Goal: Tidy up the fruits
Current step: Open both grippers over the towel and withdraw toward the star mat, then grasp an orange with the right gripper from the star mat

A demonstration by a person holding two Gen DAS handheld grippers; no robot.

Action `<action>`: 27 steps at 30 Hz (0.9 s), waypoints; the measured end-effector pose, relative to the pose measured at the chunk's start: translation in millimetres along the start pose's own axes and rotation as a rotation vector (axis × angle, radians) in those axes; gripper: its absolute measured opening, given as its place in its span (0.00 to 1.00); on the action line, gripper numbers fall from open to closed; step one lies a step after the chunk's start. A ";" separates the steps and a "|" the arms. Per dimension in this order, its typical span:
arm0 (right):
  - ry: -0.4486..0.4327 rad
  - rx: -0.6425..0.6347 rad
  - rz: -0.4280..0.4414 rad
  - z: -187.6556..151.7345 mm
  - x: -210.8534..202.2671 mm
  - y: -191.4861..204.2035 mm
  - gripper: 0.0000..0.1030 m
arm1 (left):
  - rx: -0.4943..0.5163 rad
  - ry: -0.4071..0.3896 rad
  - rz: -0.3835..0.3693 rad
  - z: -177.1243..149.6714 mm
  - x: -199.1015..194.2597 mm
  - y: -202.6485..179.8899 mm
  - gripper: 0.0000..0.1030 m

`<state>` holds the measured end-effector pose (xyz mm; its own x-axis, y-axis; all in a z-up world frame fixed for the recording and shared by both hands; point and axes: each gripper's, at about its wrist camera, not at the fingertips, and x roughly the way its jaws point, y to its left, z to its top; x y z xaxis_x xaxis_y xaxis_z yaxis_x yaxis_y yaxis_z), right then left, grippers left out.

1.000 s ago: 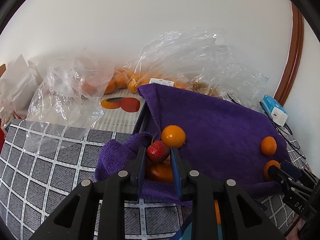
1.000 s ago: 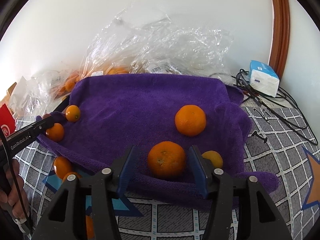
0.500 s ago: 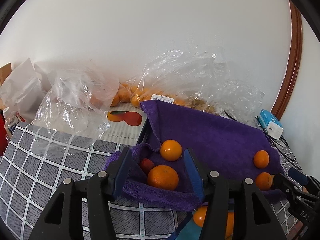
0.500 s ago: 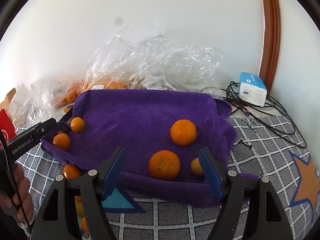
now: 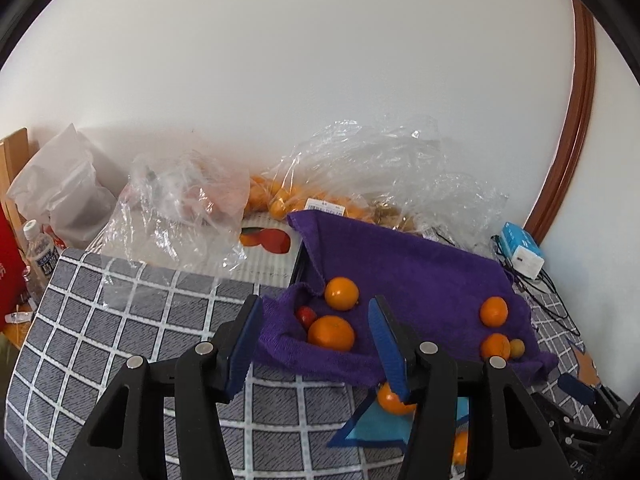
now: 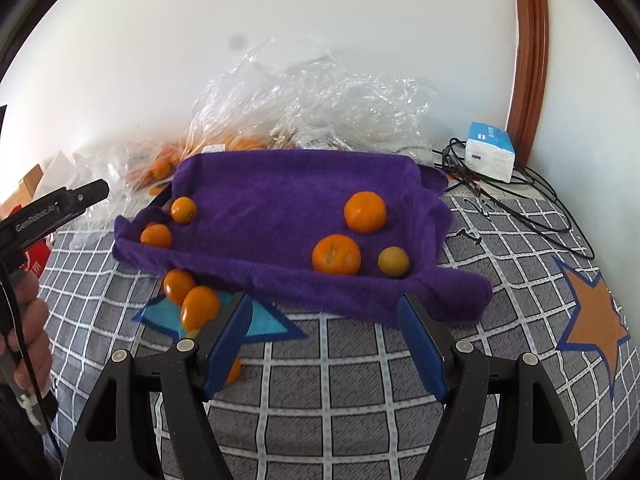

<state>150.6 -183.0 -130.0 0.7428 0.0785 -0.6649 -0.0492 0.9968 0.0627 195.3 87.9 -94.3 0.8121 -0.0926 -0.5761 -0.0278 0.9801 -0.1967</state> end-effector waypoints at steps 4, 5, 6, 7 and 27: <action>0.027 0.012 0.037 -9.8 3.5 7.7 0.72 | 0.038 0.039 0.038 -24.0 -7.8 14.5 0.51; 0.040 0.018 0.049 -11.7 4.8 9.6 0.72 | 0.040 0.043 0.051 -30.0 -9.8 19.0 0.51; 0.050 0.017 0.060 -13.6 6.3 12.5 0.72 | 0.040 0.047 0.064 -36.9 -11.2 24.1 0.51; 0.060 0.009 0.071 -16.2 7.7 17.4 0.72 | 0.036 0.052 0.073 -41.4 -11.2 28.3 0.51; 0.149 -0.103 0.090 -33.2 48.5 78.0 0.64 | -0.091 0.087 0.130 -66.3 -8.4 70.1 0.60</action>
<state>160.7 -101.0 -182.1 0.6258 0.1608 -0.7632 -0.1846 0.9813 0.0554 147.8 145.8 -155.9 0.7448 0.0148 -0.6671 -0.1848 0.9652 -0.1850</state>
